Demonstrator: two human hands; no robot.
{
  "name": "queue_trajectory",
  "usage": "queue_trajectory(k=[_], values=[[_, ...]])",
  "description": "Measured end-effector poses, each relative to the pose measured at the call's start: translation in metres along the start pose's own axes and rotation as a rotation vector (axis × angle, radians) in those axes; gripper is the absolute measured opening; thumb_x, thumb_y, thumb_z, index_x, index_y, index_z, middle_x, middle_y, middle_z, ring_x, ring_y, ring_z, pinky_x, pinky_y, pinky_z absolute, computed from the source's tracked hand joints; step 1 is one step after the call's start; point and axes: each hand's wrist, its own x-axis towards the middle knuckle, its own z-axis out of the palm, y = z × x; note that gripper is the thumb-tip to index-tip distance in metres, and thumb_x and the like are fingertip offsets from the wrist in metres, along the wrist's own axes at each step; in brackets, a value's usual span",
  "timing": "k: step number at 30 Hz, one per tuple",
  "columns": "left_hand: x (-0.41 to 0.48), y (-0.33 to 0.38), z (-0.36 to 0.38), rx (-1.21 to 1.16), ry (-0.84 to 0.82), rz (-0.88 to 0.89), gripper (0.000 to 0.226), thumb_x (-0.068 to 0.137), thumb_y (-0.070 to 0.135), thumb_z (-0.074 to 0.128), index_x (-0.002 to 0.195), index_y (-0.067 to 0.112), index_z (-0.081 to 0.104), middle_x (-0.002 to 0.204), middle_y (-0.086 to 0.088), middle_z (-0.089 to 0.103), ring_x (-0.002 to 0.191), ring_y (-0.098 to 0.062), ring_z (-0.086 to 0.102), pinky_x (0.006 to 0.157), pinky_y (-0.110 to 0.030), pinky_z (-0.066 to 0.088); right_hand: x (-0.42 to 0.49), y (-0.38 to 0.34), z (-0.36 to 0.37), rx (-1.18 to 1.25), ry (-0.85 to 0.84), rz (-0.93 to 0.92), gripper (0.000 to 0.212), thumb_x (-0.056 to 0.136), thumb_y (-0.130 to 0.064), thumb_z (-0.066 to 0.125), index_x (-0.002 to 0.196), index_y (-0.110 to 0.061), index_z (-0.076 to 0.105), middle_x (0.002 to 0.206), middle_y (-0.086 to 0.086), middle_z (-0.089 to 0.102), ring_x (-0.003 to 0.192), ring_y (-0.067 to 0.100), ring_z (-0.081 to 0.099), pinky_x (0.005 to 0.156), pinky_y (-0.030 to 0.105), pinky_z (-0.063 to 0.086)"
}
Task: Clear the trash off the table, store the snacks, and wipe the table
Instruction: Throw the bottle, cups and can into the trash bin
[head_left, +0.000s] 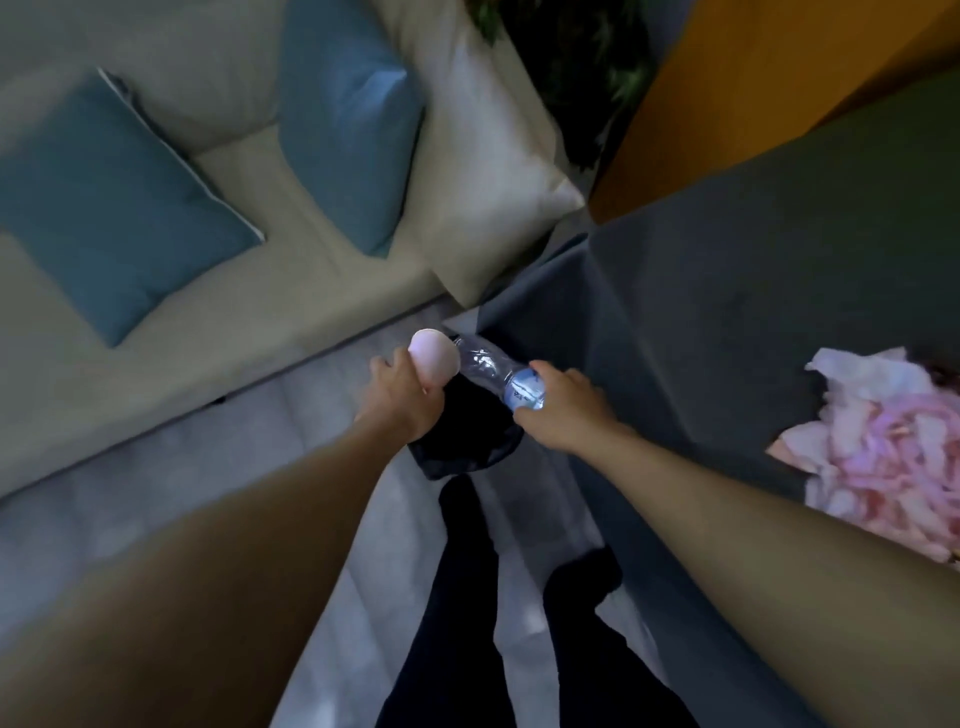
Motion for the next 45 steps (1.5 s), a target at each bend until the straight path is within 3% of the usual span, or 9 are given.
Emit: queue_trajectory(k=[12, 15, 20, 29, 37, 45], values=[[0.086, -0.059, 0.108, 0.052, -0.121, -0.036, 0.051, 0.092, 0.036, 0.055, 0.130, 0.005, 0.041, 0.127, -0.022, 0.044, 0.107, -0.046, 0.055, 0.088, -0.047, 0.049, 0.092, 0.032, 0.113, -0.024, -0.078, 0.087, 0.078, 0.083, -0.036, 0.066, 0.151, -0.031, 0.028, 0.146, 0.009, 0.041, 0.127, 0.032, 0.047, 0.095, 0.037, 0.046], [0.103, -0.068, 0.133, 0.047, -0.152, -0.033, 0.055, 0.092, 0.037, 0.055, 0.133, 0.004, 0.039, 0.130, -0.022, 0.043, 0.110, -0.044, 0.053, 0.080, -0.041, 0.044, 0.111, 0.038, 0.134, -0.022, -0.068, 0.092, 0.077, 0.084, -0.037, 0.066, 0.151, -0.030, 0.028, 0.145, 0.010, 0.042, 0.125, 0.032, 0.049, 0.094, 0.038, 0.047], [0.117, -0.075, 0.146, 0.030, -0.187, 0.009, 0.067, 0.093, 0.040, 0.055, 0.147, 0.009, 0.030, 0.139, -0.022, 0.039, 0.120, -0.043, 0.049, 0.096, -0.046, 0.044, 0.127, 0.039, 0.146, -0.004, -0.055, 0.077, 0.081, 0.087, -0.041, 0.066, 0.154, -0.027, 0.023, 0.149, 0.005, 0.041, 0.129, 0.029, 0.047, 0.097, 0.039, 0.047], [0.109, -0.066, 0.119, 0.121, -0.155, 0.130, 0.069, 0.096, 0.044, 0.047, 0.153, 0.014, 0.022, 0.150, -0.018, 0.033, 0.131, -0.039, 0.044, 0.103, -0.044, 0.042, 0.122, 0.038, 0.129, -0.060, -0.071, -0.017, 0.078, 0.093, -0.051, 0.056, 0.156, -0.027, 0.018, 0.160, 0.001, 0.026, 0.145, 0.026, 0.025, 0.111, 0.049, 0.036], [0.078, -0.033, 0.070, 0.276, -0.036, 0.254, 0.069, 0.099, 0.053, 0.036, 0.157, 0.021, 0.017, 0.161, -0.009, 0.024, 0.143, -0.032, 0.031, 0.112, -0.045, 0.033, 0.086, 0.016, 0.073, -0.172, 0.036, -0.163, 0.074, 0.095, -0.060, 0.043, 0.157, -0.028, 0.017, 0.164, 0.001, 0.016, 0.150, 0.027, 0.011, 0.119, 0.048, 0.014], [0.027, 0.008, -0.008, 0.400, 0.098, 0.328, 0.068, 0.100, 0.055, 0.026, 0.158, 0.023, 0.011, 0.165, -0.008, 0.012, 0.152, -0.028, 0.006, 0.123, -0.044, 0.008, 0.030, -0.023, -0.002, -0.225, 0.130, -0.287, 0.072, 0.097, -0.065, 0.029, 0.157, -0.029, 0.015, 0.166, 0.001, 0.009, 0.152, 0.026, 0.001, 0.122, 0.047, 0.001]])
